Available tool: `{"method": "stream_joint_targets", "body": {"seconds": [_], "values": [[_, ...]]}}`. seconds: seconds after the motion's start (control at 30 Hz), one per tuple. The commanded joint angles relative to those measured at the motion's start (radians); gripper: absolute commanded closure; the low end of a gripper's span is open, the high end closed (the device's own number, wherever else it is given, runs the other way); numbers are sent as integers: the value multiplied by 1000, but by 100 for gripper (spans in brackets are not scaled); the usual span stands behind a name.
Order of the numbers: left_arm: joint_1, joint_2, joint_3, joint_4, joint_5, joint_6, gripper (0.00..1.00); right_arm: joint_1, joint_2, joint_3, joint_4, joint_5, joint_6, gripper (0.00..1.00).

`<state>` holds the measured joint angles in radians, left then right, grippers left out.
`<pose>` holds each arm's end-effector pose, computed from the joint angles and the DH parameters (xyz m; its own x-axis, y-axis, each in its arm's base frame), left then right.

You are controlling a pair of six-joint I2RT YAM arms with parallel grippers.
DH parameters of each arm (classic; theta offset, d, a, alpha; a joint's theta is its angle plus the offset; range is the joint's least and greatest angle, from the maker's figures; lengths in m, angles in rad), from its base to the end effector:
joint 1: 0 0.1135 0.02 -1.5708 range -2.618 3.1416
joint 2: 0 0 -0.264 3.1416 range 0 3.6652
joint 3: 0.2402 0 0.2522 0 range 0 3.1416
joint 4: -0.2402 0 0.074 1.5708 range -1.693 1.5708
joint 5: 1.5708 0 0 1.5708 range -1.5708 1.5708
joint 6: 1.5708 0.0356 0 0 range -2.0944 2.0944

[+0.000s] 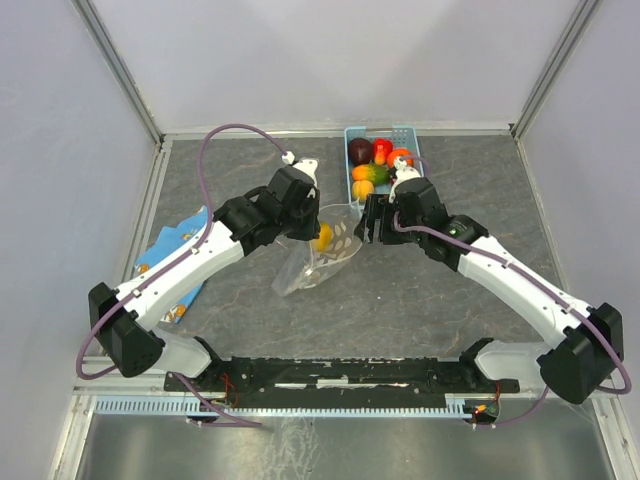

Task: Place the food in the zip-top bag and seal the zipper
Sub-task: Pick up the fake fruit from the bin.

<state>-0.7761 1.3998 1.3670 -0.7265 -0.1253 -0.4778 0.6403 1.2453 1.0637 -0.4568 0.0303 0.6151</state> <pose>0.2180 -0.2078 0.3503 -0.7261 0.0735 -0.6837 0.3338 0.9069 -0.2571 0.2215 0.1636 0.3131 -0.7236 0.1802 -0.6663 -0.1960 0.8719 0.4487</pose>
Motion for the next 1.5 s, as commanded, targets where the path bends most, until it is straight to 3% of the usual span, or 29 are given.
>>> {"method": "stream_joint_targets", "body": {"seconds": [0.0,0.13,0.27,0.57,0.8,1.47], "values": [[2,-34,21,-17,-98,12,97,-40,28,112,-14,-12,-80,20],[9,-30,40,-53,-157,39,97,-112,53,169,-9,-94,-134,18],[18,-20,73,-90,-199,66,97,-179,116,238,-61,-59,-207,17],[24,-17,127,-112,-202,96,97,-240,328,298,37,260,-322,15],[27,3,121,-115,-173,79,97,-271,531,376,155,423,-354,11],[31,46,126,-136,-178,65,97,-332,915,632,201,401,-347,10]]}}
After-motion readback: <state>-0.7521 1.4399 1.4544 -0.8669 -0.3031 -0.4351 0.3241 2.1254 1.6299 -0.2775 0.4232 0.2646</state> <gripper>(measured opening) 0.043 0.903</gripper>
